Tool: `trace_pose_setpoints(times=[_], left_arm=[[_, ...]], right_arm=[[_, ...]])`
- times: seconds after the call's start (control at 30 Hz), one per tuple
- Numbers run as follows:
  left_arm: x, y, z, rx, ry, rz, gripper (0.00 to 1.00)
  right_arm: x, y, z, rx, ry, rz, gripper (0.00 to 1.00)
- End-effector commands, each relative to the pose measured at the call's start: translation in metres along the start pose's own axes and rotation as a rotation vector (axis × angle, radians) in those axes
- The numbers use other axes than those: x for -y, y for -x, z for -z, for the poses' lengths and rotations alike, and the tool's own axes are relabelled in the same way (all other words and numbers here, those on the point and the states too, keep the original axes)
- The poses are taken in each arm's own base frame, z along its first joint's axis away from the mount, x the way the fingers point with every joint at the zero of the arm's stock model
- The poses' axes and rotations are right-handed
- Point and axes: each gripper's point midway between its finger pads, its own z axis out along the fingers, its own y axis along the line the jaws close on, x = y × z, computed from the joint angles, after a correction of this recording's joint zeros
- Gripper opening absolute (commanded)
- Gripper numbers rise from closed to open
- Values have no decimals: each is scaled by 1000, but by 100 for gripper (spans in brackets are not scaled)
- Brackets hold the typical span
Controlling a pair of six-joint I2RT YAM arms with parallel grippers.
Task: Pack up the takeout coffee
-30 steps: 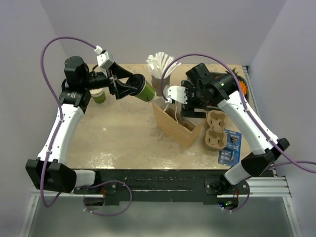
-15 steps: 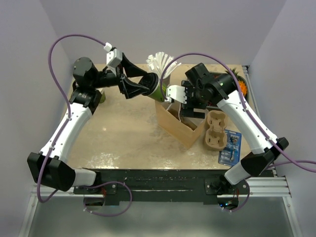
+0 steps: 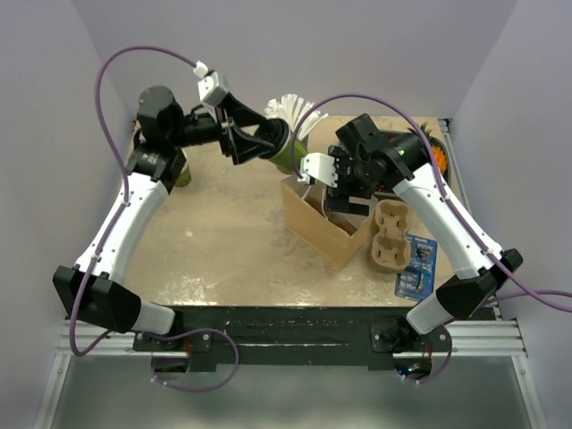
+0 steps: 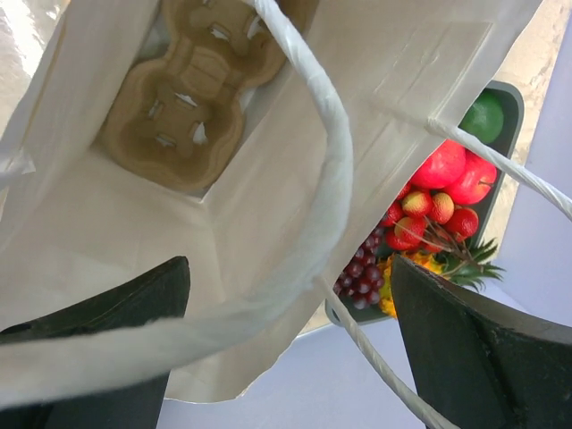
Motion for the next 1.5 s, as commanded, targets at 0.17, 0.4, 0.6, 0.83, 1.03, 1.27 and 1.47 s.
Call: trace_pose_setpoints(times=[0.17, 0.4, 0.6, 0.83, 1.03, 1.27, 1.47], left_arm=[[-43, -32, 78, -488, 371, -204, 0], [-51, -147, 106, -700, 410, 10, 0], [-60, -214, 119, -771, 452, 95, 0], [-68, -242, 123, -765, 497, 111, 0], [-65, -244, 128, -697, 566, 73, 0], [-53, -246, 132, -645, 595, 80, 24], [-37, -223, 127, -587, 563, 56, 54]], right_arm=[[-25, 9, 20, 118, 53, -35, 95], [-33, 24, 20, 227, 68, -40, 95], [-36, 23, 21, 238, 66, -28, 95], [-39, 25, 18, 252, 75, -26, 95], [-39, 24, 17, 250, 76, -30, 95], [-40, 25, 15, 247, 91, -33, 95], [-41, 24, 13, 237, 99, -29, 95]])
